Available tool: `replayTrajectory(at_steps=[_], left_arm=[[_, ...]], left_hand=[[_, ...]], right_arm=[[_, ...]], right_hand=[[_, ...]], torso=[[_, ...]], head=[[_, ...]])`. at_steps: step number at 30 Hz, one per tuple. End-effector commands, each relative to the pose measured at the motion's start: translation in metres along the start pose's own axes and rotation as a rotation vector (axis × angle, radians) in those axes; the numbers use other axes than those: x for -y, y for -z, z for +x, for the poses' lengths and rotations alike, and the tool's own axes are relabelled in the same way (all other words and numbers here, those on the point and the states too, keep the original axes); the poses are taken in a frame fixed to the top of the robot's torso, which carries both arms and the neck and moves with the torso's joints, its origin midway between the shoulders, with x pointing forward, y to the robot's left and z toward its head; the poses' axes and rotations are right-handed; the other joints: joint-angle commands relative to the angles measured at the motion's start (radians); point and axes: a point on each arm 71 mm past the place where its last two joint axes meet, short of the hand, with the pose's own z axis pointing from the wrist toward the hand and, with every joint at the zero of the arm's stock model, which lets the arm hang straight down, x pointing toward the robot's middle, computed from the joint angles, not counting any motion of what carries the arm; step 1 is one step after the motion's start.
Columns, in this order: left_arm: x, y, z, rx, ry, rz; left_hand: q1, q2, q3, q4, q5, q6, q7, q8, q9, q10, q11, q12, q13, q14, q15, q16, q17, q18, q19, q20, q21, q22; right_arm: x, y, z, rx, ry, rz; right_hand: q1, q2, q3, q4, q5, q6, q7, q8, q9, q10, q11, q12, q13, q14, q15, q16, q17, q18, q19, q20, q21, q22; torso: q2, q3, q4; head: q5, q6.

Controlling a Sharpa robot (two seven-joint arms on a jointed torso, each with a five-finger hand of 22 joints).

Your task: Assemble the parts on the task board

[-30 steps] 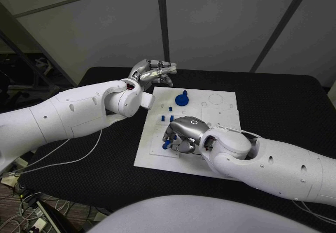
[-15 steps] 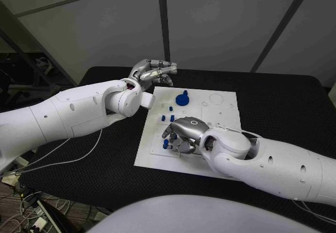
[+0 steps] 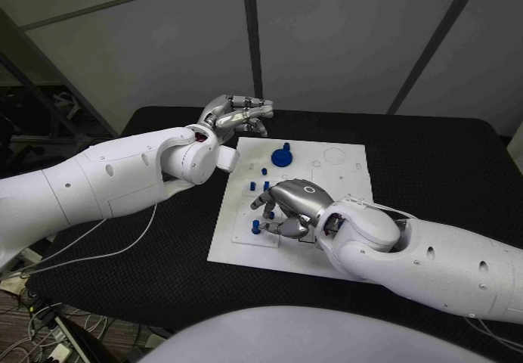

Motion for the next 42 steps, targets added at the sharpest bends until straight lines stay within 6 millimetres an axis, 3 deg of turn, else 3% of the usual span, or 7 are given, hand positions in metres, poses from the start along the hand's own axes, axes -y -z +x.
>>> replayTrajectory(at_steps=[1,6,10,15,21,27,42], left_arm=[[0.001,0.000,0.000,-0.012,0.000,0.003],[0.000,0.000,-0.002,-0.009,-0.002,0.001],[0.000,0.001,-0.003,-0.007,-0.004,-0.001],[0.000,0.002,-0.005,-0.003,-0.007,-0.003],[-0.001,0.003,-0.004,-0.006,-0.007,-0.005],[-0.002,0.004,-0.005,-0.006,-0.007,-0.007],[-0.002,0.006,-0.007,-0.004,-0.008,-0.008]], left_hand=[[0.005,0.003,-0.004,-0.001,0.003,-0.002,0.002,-0.002,0.002,-0.006,-0.002,0.003,-0.001,-0.005,-0.001,0.003,-0.001,0.004,0.002,0.001,-0.005,-0.001],[0.005,0.003,-0.005,-0.001,0.003,0.000,0.002,-0.001,0.002,-0.006,-0.002,0.004,-0.001,-0.005,0.000,0.003,-0.002,0.003,0.002,0.001,-0.005,-0.001],[0.005,0.003,-0.005,-0.001,0.003,0.000,0.002,-0.001,0.002,-0.006,-0.002,0.004,-0.001,-0.005,0.000,0.003,-0.002,0.003,0.002,0.001,-0.005,-0.001],[0.004,0.004,-0.006,-0.001,0.002,0.002,0.001,0.000,0.002,-0.006,-0.002,0.006,-0.001,-0.005,0.000,0.003,-0.002,0.003,0.002,0.001,-0.006,-0.002],[0.004,0.004,-0.006,-0.001,0.002,0.002,0.001,0.000,0.002,-0.006,-0.002,0.006,-0.001,-0.005,0.000,0.003,-0.002,0.003,0.002,0.001,-0.006,-0.002],[0.004,0.004,-0.006,-0.001,0.002,0.002,0.001,0.000,0.002,-0.006,-0.002,0.006,-0.001,-0.005,0.000,0.003,-0.002,0.003,0.002,0.001,-0.006,-0.002],[0.003,0.004,-0.007,0.000,0.002,0.004,0.000,0.002,0.003,-0.006,-0.002,0.008,-0.001,-0.006,0.000,0.004,-0.003,0.003,0.001,0.001,-0.006,-0.002]], right_arm=[[0.001,0.011,-0.013,0.129,-0.120,-0.030],[0.025,0.035,-0.031,0.129,-0.250,0.095],[0.049,0.060,-0.044,0.083,-0.303,0.231],[0.073,0.093,-0.053,0.034,-0.310,0.390],[0.086,0.116,-0.059,0.019,-0.252,0.506],[0.094,0.131,-0.062,0.007,-0.150,0.614],[0.098,0.132,-0.047,-0.036,-0.077,0.688]], right_hand=[[0.009,0.009,-0.006,-0.001,0.005,0.033,0.007,0.014,0.006,0.019,0.001,0.012,0.008,0.033,-0.010,0.004,0.002,0.003,0.001,-0.007,0.006,0.004],[-0.001,0.005,-0.026,0.007,0.015,0.110,0.020,0.049,0.019,0.086,0.007,0.065,0.044,0.039,-0.004,0.024,0.027,-0.003,0.011,-0.004,0.026,0.030],[-0.072,-0.007,-0.100,0.045,0.106,0.135,-0.002,0.073,0.027,0.142,-0.011,0.196,0.152,0.046,-0.018,0.053,0.064,-0.010,0.026,-0.012,0.054,0.067],[-0.113,0.031,-0.239,0.098,0.155,0.135,-0.016,0.138,0.069,0.117,-0.029,0.831,0.796,0.064,-0.027,0.137,0.175,-0.027,0.059,-0.027,0.122,0.158],[-0.116,0.052,-0.329,0.143,0.149,0.109,-0.022,0.197,0.124,0.135,-0.031,1.090,1.066,0.073,-0.031,0.186,0.244,-0.038,0.076,-0.026,0.161,0.211],[-0.129,0.064,-0.384,0.157,0.212,0.085,-0.023,0.235,0.162,0.144,-0.027,1.140,1.127,0.075,-0.029,0.198,0.263,-0.042,0.082,-0.025,0.175,0.231],[-0.152,0.063,-0.439,0.160,0.175,0.053,-0.020,0.264,0.194,0.133,-0.024,1.138,1.136,0.077,-0.026,0.207,0.278,-0.043,0.083,-0.022,0.179,0.238]], torso=[[-0.001,-0.0004,-0.0009],[-0.004,-0.0014,-0.0053],[-0.008,-0.0021,-0.0119],[-0.013,-0.0016,-0.0238],[-0.015,-0.0024,-0.0278],[-0.013,-0.0009,-0.0288],[-0.014,-0.0030,-0.0240]], head=[[-0.005,0.005],[-0.026,0.016],[-0.047,0.024],[-0.067,0.027],[-0.089,0.031],[-0.102,0.030],[-0.117,0.026]])
